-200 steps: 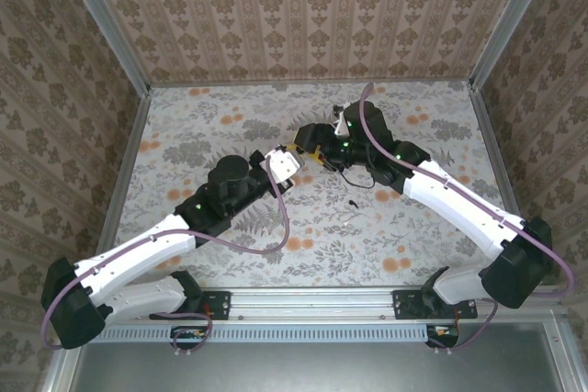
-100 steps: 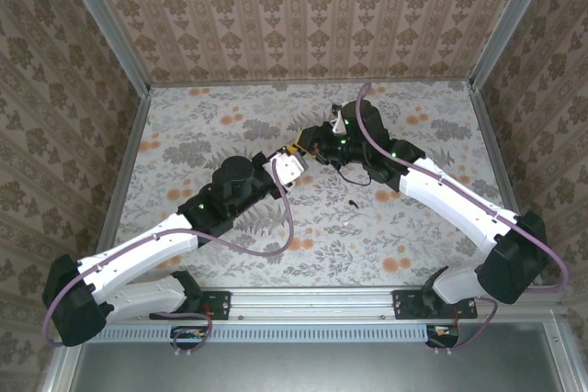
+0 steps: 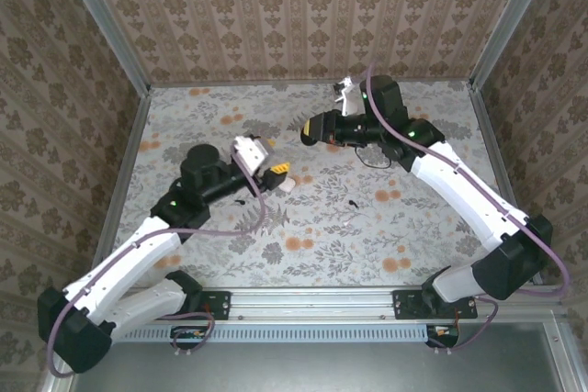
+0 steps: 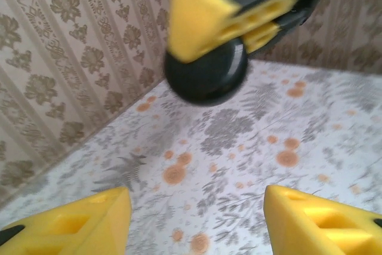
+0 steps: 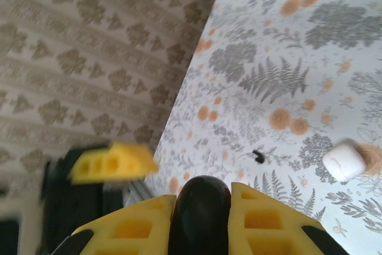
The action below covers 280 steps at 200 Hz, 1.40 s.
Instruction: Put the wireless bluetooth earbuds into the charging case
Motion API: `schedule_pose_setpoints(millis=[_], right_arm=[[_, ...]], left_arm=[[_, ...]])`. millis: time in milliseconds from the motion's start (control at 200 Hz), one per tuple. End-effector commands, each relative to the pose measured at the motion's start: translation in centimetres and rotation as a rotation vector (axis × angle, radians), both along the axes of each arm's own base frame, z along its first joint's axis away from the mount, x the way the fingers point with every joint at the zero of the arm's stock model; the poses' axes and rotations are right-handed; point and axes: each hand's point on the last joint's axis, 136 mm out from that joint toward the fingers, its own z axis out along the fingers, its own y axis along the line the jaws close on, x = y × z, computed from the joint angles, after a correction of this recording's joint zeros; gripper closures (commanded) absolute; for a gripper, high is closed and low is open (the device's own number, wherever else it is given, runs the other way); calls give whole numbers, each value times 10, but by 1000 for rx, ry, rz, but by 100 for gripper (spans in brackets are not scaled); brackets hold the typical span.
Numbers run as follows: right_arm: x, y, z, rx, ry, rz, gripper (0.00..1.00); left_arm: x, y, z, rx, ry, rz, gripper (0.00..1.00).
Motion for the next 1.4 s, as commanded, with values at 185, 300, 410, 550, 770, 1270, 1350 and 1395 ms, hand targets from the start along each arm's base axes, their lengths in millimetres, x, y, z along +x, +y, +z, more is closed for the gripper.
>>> schedule_pose_setpoints(millis=[185, 300, 410, 550, 770, 1270, 1350, 1395], right_arm=[[-67, 9, 12, -26, -129, 407, 100], [-74, 8, 11, -21, -139, 430, 100], [-75, 10, 10, -11, -139, 443, 100], [-84, 9, 22, 13, -182, 456, 100], [-87, 12, 25, 35, -184, 470, 100], [-88, 20, 35, 94, -178, 479, 100], [-87, 22, 38, 116, -174, 474, 100], [-87, 23, 39, 127, -175, 471, 100]], left_arm=[[-37, -13, 39, -271, 299, -392, 41], [-40, -18, 51, -323, 338, -470, 43], [-43, -23, 54, -337, 368, -511, 45], [-47, -29, 56, -334, 380, -539, 46], [-56, -43, 52, -291, 441, -605, 50], [-56, -50, 49, -290, 462, -620, 90], [-55, -51, 50, -296, 460, -614, 97], [-54, -51, 51, -302, 459, -609, 99]])
